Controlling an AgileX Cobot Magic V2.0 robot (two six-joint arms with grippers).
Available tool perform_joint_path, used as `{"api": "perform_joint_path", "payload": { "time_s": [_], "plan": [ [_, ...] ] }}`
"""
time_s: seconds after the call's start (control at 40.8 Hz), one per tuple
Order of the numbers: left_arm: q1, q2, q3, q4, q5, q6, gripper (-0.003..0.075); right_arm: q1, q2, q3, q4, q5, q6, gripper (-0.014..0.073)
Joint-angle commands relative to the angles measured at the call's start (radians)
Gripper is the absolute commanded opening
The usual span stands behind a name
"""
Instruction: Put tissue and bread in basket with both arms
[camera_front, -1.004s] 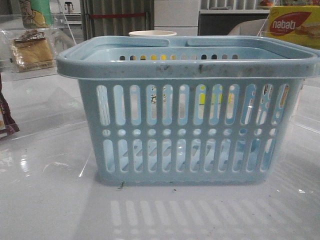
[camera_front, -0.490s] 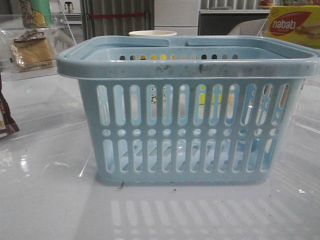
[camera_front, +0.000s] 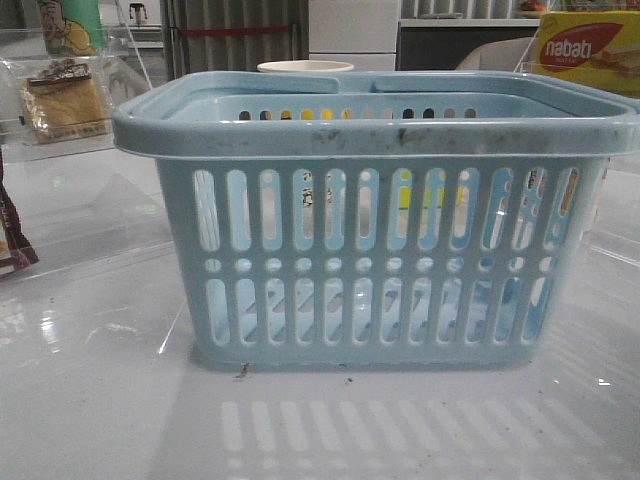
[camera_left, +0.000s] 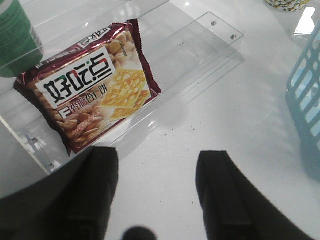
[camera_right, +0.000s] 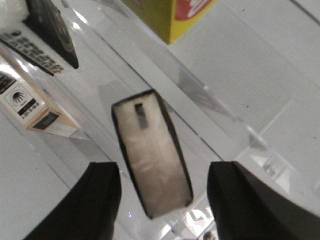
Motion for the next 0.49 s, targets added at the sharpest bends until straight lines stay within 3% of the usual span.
{"api": "perform_joint_path", "payload": {
  "time_s": [0.0,0.245,0.465],
  "plan": [
    [-0.007,-0.005,-0.029,0.001,-0.072,-0.003,0.0425,-0.006,-0.024,-0.056,-0.006,-0.055,-0.001,0.0491],
    [-0.007,-0.005,-0.029,0.001,-0.072,-0.003,0.0425,-0.004,-0.02,-0.071,0.011,-0.043,-0.001,0.0211],
    [-0.007,-0.005,-0.029,0.001,-0.072,-0.003,0.0425,0.001,-0.074,-0.137,0.03,0.079,-0.001,0.0182]
  ]
}}
